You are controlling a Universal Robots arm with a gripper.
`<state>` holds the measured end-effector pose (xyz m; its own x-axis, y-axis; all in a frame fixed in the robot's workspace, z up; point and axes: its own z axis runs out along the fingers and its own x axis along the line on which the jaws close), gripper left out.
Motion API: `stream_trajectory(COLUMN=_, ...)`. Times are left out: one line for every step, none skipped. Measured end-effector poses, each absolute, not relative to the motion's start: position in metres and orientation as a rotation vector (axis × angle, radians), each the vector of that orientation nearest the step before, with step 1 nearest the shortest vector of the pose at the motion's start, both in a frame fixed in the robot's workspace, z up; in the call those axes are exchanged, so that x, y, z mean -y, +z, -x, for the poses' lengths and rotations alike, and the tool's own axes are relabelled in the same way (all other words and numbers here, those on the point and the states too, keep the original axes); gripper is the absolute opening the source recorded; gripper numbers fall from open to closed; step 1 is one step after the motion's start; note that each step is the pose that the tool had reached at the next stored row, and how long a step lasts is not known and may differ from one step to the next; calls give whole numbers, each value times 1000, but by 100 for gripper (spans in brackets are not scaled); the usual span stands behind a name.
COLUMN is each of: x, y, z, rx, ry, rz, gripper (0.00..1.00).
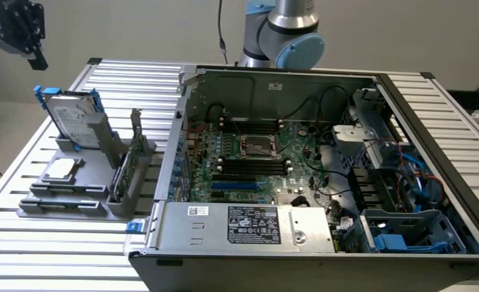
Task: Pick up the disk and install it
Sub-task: 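Pick up the disk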
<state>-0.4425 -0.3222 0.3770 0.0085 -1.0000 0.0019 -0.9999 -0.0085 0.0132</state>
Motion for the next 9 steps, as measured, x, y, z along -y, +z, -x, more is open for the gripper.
stream_trajectory(x=322, y=377, z=443, rx=2204, ry=-13, rz=-2223, gripper=12)
stream_trajectory(x=322, y=377, z=443, rx=2204, ry=-13, rz=-2223, gripper=17)
stream_trajectory(x=322, y=376, z=443, rx=2204, ry=-12, rz=-2223, gripper=24)
stream_trajectory(x=322, y=376, z=443, rx=2204, ry=-12, rz=-2223, gripper=30)
stream_trajectory(x=322, y=375, z=443, rx=2204, ry=-12, rz=-2223, gripper=30)
stream_trajectory(x=322, y=373, z=443, rx=2204, ry=-12, rz=-2223, gripper=36)
stream_trajectory(x=322, y=372, z=443, rx=2204, ry=-13, rz=-2223, gripper=42)
stream_trajectory(x=322, y=370, z=443, rx=2204, ry=-12, rz=-2224, gripper=42)
stream_trajectory(x=322, y=368, z=443, rx=2204, ry=-12, rz=-2224, gripper=47)
